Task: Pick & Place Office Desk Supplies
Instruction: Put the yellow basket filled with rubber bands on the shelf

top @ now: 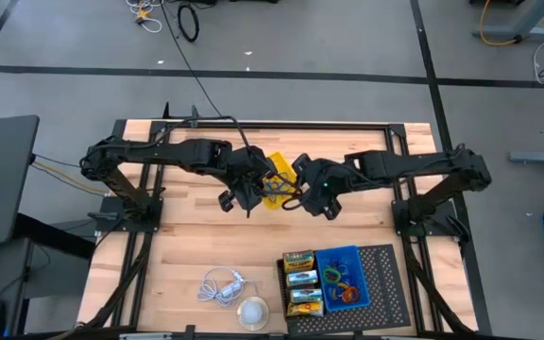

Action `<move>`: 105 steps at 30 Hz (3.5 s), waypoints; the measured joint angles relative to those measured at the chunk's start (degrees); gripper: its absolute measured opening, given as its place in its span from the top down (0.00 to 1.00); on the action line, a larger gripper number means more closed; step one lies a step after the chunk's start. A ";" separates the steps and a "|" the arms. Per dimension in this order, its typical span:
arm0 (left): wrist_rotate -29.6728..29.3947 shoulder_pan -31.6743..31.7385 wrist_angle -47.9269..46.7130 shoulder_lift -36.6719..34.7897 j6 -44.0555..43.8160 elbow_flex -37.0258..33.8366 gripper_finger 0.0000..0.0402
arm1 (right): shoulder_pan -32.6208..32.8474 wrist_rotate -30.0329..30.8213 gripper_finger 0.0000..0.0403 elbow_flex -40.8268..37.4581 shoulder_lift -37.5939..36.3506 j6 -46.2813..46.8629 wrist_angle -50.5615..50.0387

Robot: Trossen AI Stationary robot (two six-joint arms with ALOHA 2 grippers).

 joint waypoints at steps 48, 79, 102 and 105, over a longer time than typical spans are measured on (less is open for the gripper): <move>0.43 -0.01 2.88 -1.57 -11.99 1.75 0.76 | -2.02 -2.33 0.99 0.02 1.76 0.11 -4.53; 0.48 0.11 -6.68 -11.56 -19.85 2.16 0.63 | 17.54 10.61 0.99 0.02 -10.09 51.17 -33.91; 0.37 0.11 -6.64 -11.54 -21.25 2.16 0.63 | 48.00 5.86 0.99 0.02 -9.91 99.19 -39.96; 0.37 0.11 -6.64 -11.54 -21.58 2.14 0.63 | 49.99 4.14 0.99 0.02 -9.91 102.82 -39.96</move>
